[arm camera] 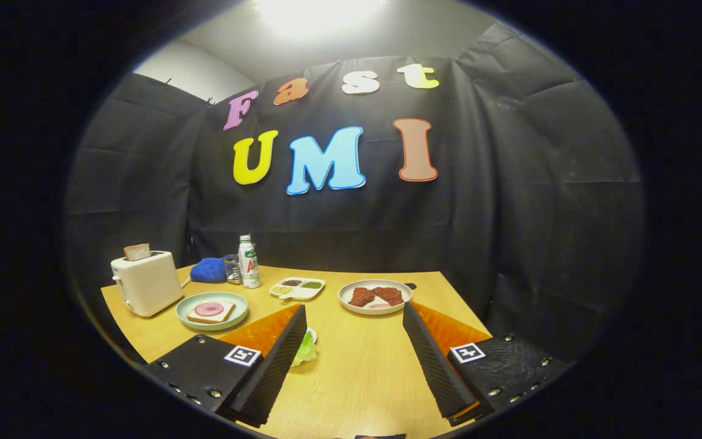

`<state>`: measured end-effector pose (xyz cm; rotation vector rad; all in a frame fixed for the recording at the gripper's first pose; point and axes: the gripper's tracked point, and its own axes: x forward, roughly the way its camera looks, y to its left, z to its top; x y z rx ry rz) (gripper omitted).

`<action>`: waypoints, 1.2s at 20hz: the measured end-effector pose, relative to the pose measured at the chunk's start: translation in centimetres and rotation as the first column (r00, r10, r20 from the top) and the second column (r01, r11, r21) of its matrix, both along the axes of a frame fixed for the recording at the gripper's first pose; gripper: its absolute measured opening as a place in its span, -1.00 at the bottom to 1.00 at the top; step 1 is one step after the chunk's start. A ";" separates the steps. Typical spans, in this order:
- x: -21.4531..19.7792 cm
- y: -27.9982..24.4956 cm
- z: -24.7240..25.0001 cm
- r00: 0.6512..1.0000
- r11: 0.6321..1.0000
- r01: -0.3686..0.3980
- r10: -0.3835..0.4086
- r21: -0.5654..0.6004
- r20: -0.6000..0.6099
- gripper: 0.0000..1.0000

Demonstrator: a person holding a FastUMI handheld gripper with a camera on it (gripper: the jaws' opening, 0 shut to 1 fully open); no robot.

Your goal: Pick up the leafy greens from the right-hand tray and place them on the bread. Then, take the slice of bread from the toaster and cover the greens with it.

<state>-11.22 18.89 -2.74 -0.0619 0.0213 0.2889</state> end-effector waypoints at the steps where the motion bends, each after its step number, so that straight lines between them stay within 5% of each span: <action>1: 0.1 0.6 -0.4 1.000 1.000 -0.013 0.013 -0.003 -0.010 0.95; 9: 1.9 5.1 -4.0 0.989 0.995 -0.098 0.100 0.027 -0.113 0.95; 24: 6.0 8.1 -12.6 0.937 0.993 -0.089 0.058 -0.074 -0.346 0.96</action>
